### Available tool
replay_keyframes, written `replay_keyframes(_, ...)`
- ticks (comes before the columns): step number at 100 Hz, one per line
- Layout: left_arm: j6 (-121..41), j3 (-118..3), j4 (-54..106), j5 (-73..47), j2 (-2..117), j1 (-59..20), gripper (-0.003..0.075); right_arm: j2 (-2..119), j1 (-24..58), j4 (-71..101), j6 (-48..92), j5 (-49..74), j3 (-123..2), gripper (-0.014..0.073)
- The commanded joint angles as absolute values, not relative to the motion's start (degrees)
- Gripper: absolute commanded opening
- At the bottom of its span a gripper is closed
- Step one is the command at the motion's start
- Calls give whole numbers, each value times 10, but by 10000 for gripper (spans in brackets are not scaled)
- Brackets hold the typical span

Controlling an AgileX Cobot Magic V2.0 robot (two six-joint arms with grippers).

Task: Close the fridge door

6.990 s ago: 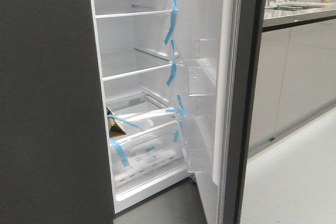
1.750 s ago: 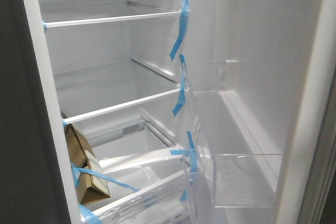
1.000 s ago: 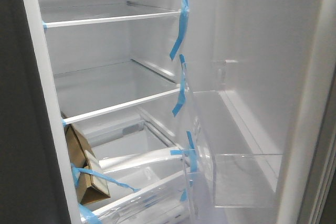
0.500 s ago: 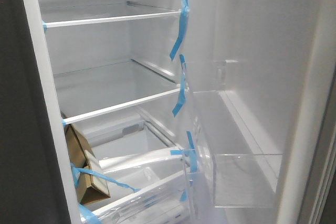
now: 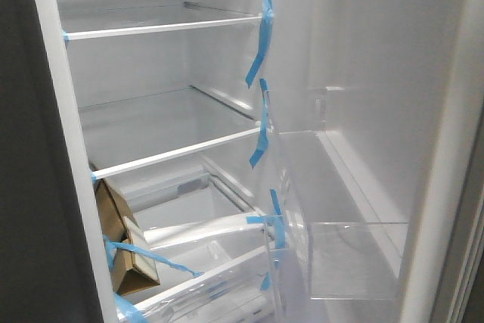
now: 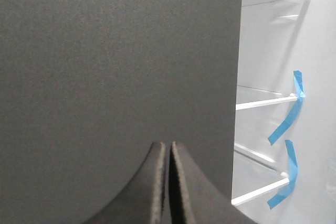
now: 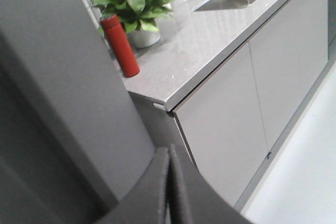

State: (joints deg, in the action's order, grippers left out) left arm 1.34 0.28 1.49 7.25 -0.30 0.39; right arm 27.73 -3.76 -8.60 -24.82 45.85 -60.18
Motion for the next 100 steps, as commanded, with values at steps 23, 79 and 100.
replay_keyframes(23, 14, 23, 17, 114, -9, 5, -20, 373, -38, -64, -320, 372, -637, -45)
replay_keyframes(79, 14, 23, 17, 114, -9, 5, -20, 458, -62, -47, -524, 211, -637, -45)
replay_keyframes(100, 14, 23, 17, 114, -9, 5, -20, 487, -62, 4, -524, 180, -637, -45)
